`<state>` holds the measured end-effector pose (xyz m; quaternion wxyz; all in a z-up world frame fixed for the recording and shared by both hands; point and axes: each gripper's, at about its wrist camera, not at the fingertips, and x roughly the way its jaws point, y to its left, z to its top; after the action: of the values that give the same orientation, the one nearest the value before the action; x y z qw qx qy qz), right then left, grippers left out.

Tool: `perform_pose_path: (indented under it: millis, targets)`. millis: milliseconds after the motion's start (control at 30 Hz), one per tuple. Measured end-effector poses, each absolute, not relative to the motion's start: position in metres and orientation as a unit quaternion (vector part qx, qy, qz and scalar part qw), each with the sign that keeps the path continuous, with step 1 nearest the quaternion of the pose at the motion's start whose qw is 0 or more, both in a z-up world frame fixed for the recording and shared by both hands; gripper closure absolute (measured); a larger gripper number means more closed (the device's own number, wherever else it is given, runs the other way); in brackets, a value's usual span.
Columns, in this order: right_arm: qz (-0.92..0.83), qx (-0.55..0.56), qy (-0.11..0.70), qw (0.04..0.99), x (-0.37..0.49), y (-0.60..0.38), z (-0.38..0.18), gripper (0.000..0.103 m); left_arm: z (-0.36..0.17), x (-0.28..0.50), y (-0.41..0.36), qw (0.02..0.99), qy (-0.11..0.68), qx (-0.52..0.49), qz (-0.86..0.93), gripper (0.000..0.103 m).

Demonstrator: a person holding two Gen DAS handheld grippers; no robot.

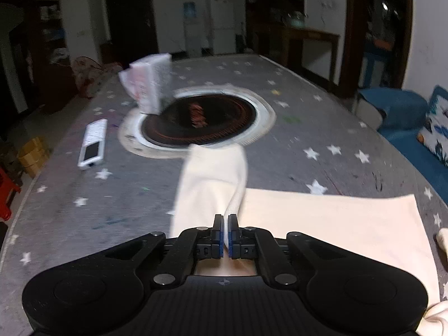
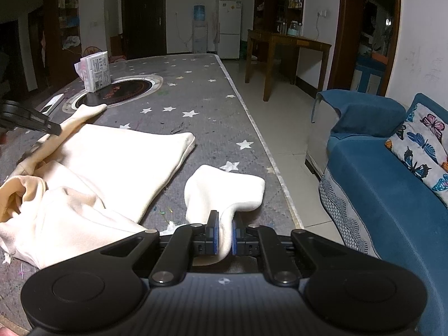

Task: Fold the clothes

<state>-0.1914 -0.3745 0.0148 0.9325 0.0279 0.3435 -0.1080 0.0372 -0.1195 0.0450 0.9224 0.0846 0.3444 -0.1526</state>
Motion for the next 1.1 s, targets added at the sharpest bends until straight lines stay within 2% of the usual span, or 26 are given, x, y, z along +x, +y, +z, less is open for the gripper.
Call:
perform_pose_path:
  millis: [400,733,833,1067,1100]
  targets:
    - [-0.116,0.030,0.335,0.934,-0.199,-0.378,0.017,0.095,0.086,-0.028,-0.017,0.949,0.302,0.011,-0.088,0.101]
    - [-0.145,0.018,0.327,0.934,-0.213,-0.386,0.024,0.095,0.092,-0.098,0.057,0.952,0.304,0.025,-0.019,0.101]
    - [-0.142,0.018,0.343,0.928,-0.215,-0.389,0.020,0.088,0.085,-0.101,0.061,0.946,0.323,0.040,-0.017,0.101]
    - [-0.154,-0.007,0.329,0.932,-0.222,-0.393,0.036,0.083,0.082,-0.105,0.016,0.929,0.332,0.067,-0.146,0.095]
    - [-0.150,-0.009,0.327,0.933,-0.222,-0.393,0.039,0.083,0.081,-0.108,0.005,0.922,0.334,0.071,-0.180,0.092]
